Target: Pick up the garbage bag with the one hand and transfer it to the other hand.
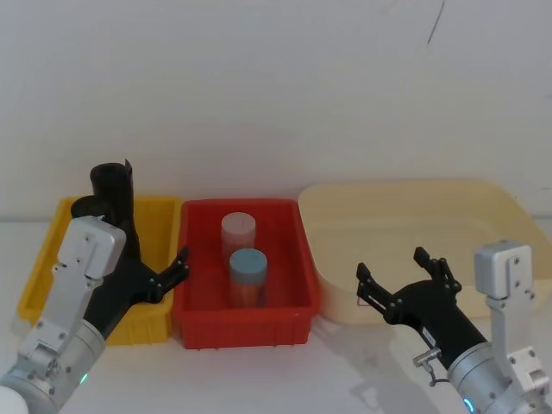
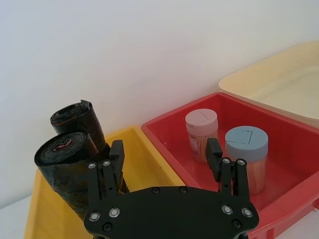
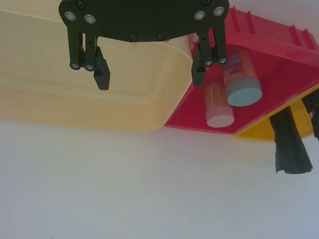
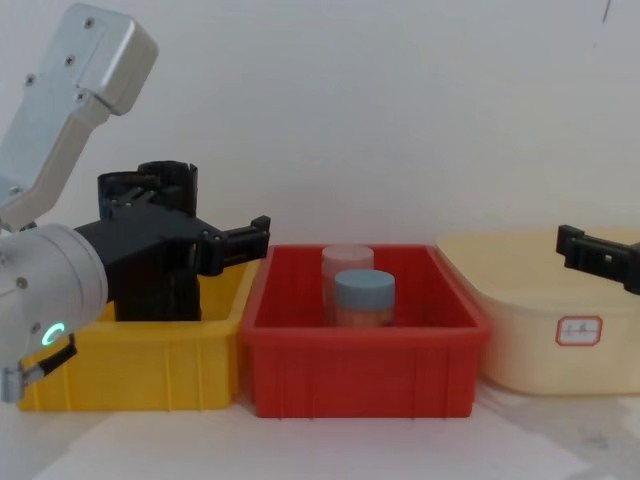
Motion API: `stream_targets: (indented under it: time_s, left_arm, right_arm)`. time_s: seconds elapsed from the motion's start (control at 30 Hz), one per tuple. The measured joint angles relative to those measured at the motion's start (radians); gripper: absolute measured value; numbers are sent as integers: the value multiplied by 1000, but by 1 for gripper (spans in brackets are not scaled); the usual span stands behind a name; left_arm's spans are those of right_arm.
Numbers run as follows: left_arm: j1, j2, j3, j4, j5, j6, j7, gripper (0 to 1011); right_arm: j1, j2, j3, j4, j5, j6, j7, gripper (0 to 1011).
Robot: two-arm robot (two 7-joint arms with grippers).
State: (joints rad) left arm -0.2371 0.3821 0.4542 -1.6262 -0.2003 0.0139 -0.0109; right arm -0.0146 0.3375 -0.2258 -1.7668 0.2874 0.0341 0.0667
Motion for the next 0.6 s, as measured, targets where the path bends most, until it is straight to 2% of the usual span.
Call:
stream_targets:
  time_s: [0.3,0.6]
  left_arm:
    - [0,0,0,-1,1,1,0,1001]
    - [17,16,1,-37,26,31,10,1001]
  right_arm:
    - [0,0,0,0,0,0,0,1000]
    - [0,0,0,0,0,0,0,1000]
